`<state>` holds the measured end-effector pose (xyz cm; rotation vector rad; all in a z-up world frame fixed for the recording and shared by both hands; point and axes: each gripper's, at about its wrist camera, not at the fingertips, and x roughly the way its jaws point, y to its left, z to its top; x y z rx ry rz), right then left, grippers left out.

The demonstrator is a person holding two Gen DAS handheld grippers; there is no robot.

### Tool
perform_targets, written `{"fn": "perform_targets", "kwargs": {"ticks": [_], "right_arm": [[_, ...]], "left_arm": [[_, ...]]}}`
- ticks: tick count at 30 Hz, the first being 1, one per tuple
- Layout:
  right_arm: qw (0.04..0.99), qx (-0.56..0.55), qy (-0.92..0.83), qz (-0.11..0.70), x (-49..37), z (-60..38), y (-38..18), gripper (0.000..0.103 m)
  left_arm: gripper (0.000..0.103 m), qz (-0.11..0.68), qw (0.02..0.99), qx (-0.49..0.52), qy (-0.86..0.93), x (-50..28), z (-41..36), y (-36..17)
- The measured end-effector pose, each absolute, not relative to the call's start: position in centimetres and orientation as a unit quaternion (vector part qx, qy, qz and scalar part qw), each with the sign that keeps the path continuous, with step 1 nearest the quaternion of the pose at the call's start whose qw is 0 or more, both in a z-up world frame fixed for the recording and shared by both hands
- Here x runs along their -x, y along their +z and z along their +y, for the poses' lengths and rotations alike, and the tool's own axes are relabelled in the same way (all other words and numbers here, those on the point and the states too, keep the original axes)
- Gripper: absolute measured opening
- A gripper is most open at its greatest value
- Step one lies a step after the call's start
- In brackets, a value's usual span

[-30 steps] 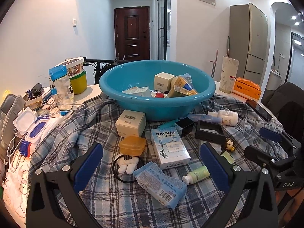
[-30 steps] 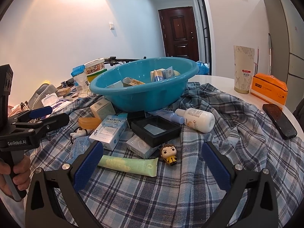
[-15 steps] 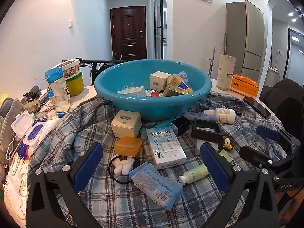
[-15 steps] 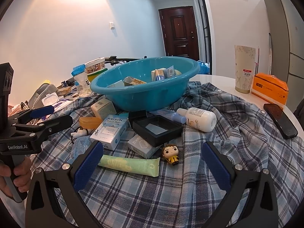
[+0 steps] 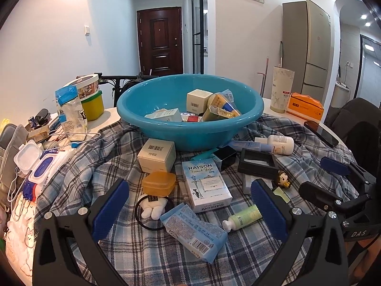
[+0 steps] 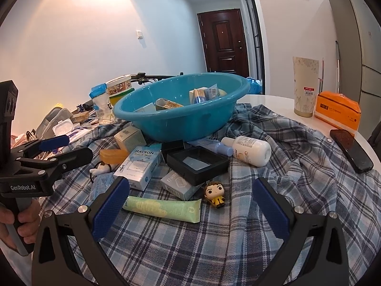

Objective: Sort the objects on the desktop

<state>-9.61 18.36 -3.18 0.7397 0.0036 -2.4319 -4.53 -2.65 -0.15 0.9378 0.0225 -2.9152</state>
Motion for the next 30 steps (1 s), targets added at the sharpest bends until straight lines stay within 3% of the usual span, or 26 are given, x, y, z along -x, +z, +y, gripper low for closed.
{"fn": "perform_targets", "kwargs": {"ticks": [30], "right_arm": [[0.298,-0.280,-0.913,0.008,9.50,18.10,-3.16,0.103]], "left_arm": [[0.103,0.008,0.033,-0.308,-0.951,4.68,-2.42,-0.06]]}}
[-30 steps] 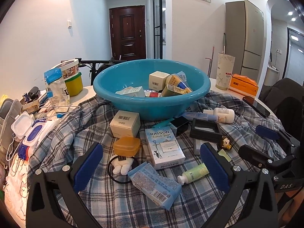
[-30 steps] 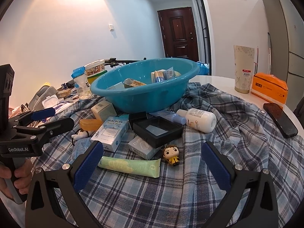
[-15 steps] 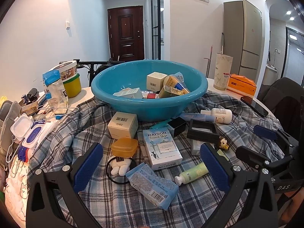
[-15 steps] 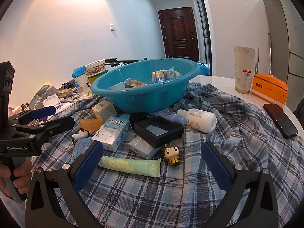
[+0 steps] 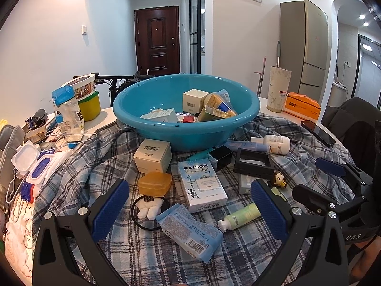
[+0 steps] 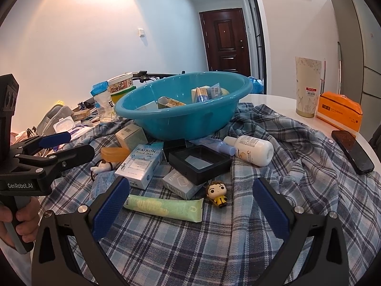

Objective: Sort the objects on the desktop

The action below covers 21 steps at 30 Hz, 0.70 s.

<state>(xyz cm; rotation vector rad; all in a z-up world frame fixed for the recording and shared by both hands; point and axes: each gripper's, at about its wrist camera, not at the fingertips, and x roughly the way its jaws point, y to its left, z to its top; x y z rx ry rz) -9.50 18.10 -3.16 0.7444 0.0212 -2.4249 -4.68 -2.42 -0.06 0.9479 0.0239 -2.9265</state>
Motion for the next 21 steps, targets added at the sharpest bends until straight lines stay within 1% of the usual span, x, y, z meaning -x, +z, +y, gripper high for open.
{"fn": "perform_targets", "kwargs": {"ticks": [11,21], "right_arm": [[0.300,-0.272,-0.914,-0.001,9.33,18.26,-2.81,0.103],[0.298,-0.276,-0.914,0.008,9.27,17.86,-2.93,0.103]], "left_arm": [[0.103,0.010,0.032,-0.308,-0.951,4.61,-2.59,-0.05],[0.103,0.010,0.030,-0.309,-0.950,4.49,-2.64,-0.20]]}}
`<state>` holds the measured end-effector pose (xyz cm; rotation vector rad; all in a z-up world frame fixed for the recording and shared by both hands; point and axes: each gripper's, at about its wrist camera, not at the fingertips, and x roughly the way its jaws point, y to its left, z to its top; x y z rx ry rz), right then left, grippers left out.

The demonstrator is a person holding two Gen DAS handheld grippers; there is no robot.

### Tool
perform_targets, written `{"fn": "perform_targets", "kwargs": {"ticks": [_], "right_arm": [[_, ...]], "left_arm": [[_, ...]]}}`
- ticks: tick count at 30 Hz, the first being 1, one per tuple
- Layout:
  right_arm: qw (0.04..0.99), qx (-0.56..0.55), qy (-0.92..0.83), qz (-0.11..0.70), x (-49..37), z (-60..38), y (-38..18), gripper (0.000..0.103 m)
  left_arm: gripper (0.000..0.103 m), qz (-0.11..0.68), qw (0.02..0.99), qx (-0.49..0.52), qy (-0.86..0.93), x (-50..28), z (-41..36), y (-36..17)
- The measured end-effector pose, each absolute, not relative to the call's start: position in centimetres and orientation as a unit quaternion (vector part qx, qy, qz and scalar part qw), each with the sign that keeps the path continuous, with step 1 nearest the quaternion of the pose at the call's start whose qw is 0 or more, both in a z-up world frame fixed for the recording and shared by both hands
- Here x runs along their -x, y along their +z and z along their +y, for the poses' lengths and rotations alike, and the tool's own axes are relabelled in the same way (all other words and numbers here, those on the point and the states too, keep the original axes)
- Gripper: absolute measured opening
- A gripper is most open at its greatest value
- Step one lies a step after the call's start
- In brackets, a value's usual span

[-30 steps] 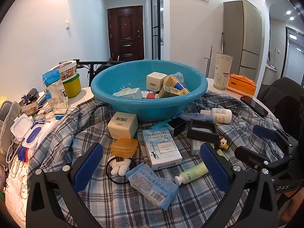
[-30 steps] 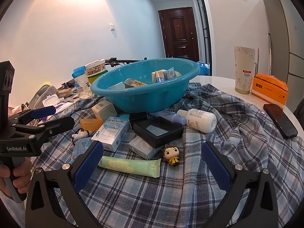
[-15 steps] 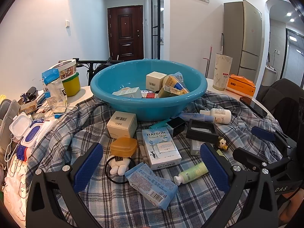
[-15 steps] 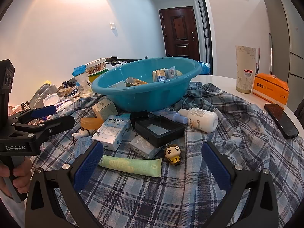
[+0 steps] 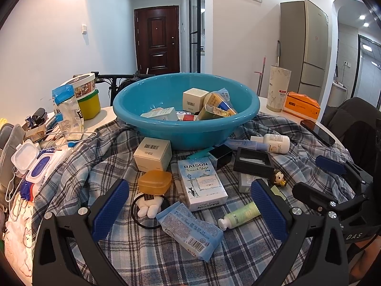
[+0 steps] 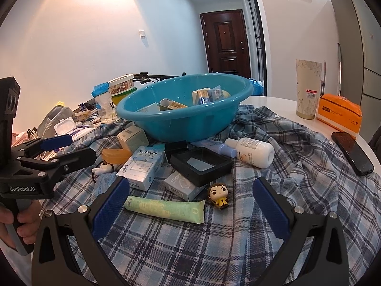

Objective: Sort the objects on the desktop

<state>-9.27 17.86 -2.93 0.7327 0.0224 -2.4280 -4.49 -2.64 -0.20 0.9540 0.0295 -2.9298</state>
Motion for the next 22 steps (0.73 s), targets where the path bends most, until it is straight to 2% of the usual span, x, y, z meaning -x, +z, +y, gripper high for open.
{"fn": "perform_targets", "kwargs": {"ticks": [22], "right_arm": [[0.299,-0.279,-0.912,0.009,9.10,17.66,-3.21,0.103]], "left_arm": [[0.103,-0.007,0.023,-0.308,-0.951,4.23,-1.89,-0.49]]}}
